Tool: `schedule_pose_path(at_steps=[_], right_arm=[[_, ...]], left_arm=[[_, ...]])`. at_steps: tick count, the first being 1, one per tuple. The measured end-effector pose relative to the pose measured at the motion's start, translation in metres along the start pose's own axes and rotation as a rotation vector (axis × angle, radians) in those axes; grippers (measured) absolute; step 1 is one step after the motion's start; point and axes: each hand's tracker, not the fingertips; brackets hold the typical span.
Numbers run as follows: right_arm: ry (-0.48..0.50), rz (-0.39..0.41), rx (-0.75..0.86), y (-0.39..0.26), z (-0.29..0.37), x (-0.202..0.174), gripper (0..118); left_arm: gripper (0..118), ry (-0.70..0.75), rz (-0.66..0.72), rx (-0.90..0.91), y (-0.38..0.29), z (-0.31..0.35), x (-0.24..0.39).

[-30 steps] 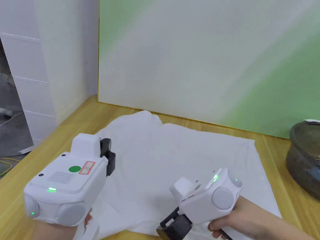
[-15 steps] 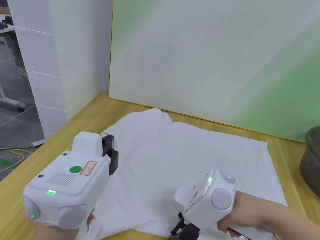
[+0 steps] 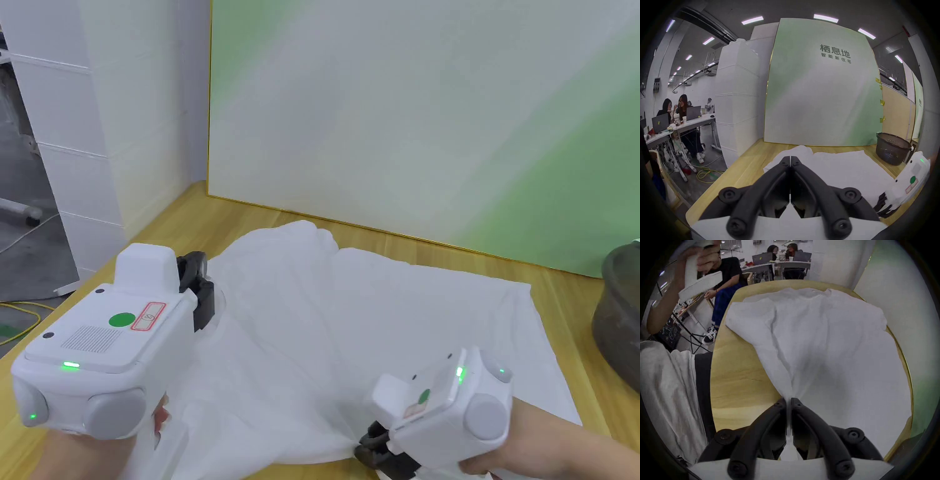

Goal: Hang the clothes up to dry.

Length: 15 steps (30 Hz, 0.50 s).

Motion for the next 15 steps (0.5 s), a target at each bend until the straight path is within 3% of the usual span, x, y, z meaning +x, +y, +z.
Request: schedule_pose_path(at_steps=[6,12,15], right_arm=[[0.018,-0.047,-0.018,-0.047,0.028,0.002,6],[0.028,-0.123,-0.140,-0.098,0.064,0.022,6],[-0.013,-0.147,-0.203,-0.119,0.084,0.038,6]], left_arm=[[2,0.014,0.014,0.007,0.005,0.000,-0.007],[2,-0.006,0.018,0.006,0.008,-0.009,-0.005],[2,-0.024,0.008,0.007,0.009,-0.014,-0.001]])
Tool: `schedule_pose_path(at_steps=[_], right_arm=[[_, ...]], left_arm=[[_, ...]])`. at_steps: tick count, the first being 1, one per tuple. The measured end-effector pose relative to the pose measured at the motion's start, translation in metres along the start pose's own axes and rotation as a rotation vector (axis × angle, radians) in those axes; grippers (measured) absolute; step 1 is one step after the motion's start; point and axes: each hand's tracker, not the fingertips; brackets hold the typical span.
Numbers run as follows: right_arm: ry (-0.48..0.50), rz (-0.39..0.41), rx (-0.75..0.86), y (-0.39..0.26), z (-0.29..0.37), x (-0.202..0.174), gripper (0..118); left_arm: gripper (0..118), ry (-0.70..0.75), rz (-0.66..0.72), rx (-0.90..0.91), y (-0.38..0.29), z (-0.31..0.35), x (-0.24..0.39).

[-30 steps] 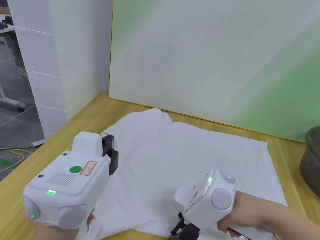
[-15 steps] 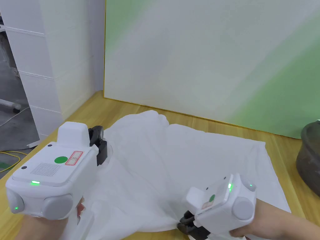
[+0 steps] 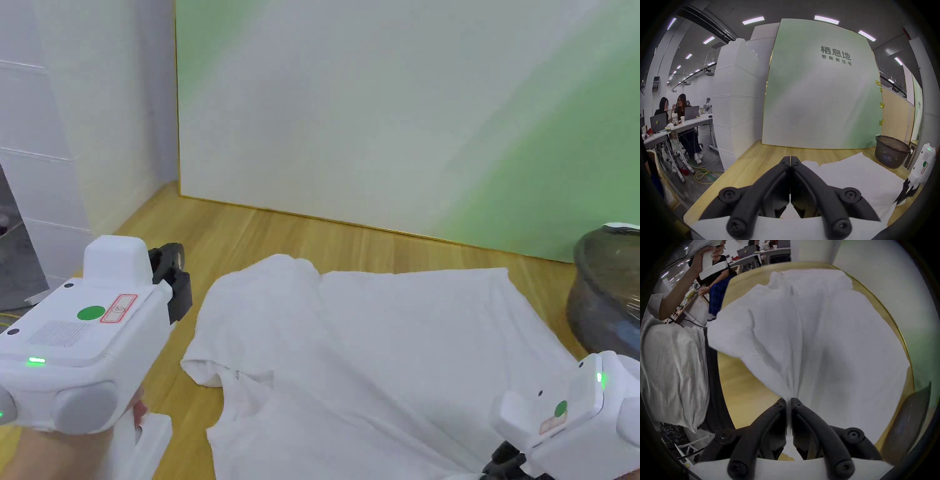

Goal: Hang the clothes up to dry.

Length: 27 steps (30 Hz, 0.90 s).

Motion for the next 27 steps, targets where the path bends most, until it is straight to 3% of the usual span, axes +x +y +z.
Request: schedule_pose_path(at_steps=[4,7,12,20,27], right_arm=[[-0.066,-0.052,-0.095,-0.019,0.017,0.037,6],[-0.209,-0.052,-0.185,-0.018,0.024,0.064,6],[-0.334,-0.086,-0.267,0.004,0.024,0.110,6],[-0.482,-0.239,-0.202,0.065,0.022,0.168,6],[-0.583,-0.232,-0.188,0.128,-0.001,0.195,6]], left_arm=[[2,-0.025,-0.009,-0.002,0.001,-0.009,0.005],[2,-0.042,-0.014,-0.003,0.000,-0.014,0.008],[2,-0.056,-0.047,-0.002,0.000,-0.018,0.012],[2,-0.057,-0.074,0.006,0.006,-0.023,0.011],[2,-0.060,-0.070,0.003,0.013,-0.033,0.006]])
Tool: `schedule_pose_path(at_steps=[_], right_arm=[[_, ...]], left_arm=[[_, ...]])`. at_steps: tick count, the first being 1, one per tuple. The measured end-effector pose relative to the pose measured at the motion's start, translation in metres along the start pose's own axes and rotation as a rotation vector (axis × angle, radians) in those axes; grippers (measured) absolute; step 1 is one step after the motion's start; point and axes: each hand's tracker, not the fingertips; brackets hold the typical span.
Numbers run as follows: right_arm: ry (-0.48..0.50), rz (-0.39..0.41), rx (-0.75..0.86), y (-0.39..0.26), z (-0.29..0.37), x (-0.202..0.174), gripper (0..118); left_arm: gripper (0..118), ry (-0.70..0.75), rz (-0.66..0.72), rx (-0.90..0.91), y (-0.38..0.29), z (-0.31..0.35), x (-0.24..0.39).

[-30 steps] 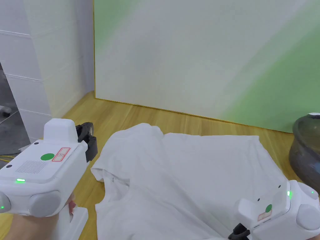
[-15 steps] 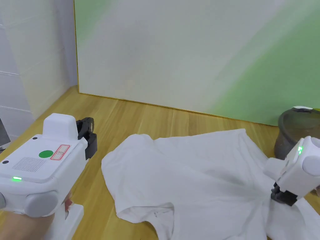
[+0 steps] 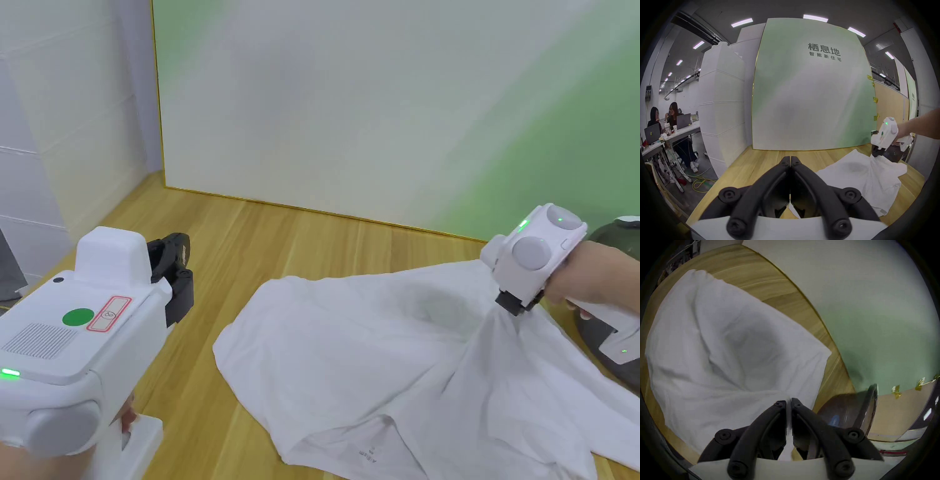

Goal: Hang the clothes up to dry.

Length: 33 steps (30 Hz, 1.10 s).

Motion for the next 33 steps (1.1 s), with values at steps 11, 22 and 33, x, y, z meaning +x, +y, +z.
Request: schedule_pose_path(at_steps=[11,22,33], right_arm=[[-0.050,-0.114,0.147,0.056,-0.023,-0.007,35],[-0.146,-0.260,0.438,-0.027,0.068,0.021,111],[-0.296,-0.840,1.016,-0.161,0.162,-0.064,106]], left_arm=[[2,0.002,-0.027,-0.011,0.003,-0.016,-0.001],[2,-0.055,0.000,-0.011,0.009,-0.030,0.011],[2,-0.022,-0.007,0.084,0.025,-0.067,0.052]])
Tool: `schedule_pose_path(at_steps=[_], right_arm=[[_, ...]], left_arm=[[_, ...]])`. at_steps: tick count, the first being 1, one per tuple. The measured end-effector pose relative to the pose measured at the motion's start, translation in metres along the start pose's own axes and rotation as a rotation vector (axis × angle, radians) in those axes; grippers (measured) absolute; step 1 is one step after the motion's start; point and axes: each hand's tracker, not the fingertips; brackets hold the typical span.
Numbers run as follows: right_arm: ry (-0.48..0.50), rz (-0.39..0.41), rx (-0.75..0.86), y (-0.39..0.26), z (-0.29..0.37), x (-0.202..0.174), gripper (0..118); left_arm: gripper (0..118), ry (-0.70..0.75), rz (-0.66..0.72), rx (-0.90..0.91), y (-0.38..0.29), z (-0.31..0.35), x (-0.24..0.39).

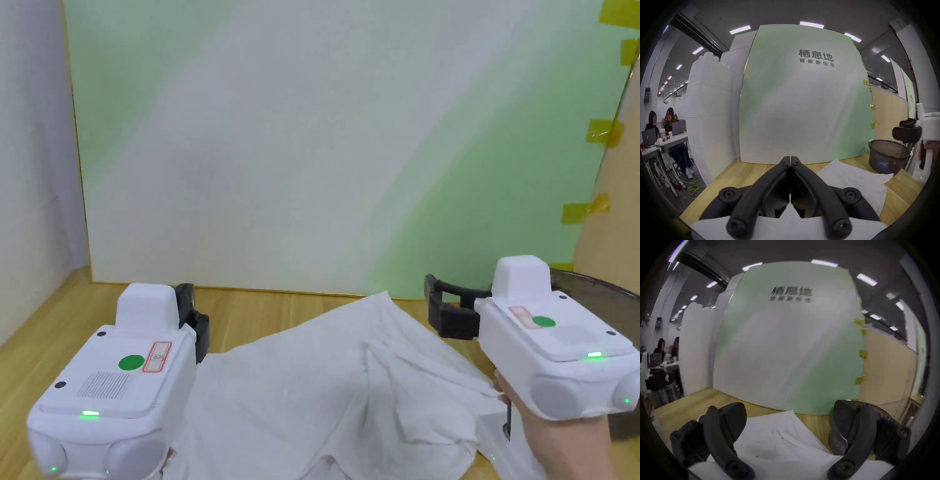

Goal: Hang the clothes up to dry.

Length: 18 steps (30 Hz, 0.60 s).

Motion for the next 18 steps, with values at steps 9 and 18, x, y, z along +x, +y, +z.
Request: schedule_pose_path(at_steps=[9,18], right_arm=[[0.027,-0.128,-0.050,-0.056,0.032,-0.017,0],[0.107,-0.044,0.002,-0.038,0.043,-0.024,0]], left_arm=[[2,-0.003,0.014,-0.044,-0.030,0.006,0.022],[2,-0.068,0.032,-0.069,-0.026,0.016,0.013]])
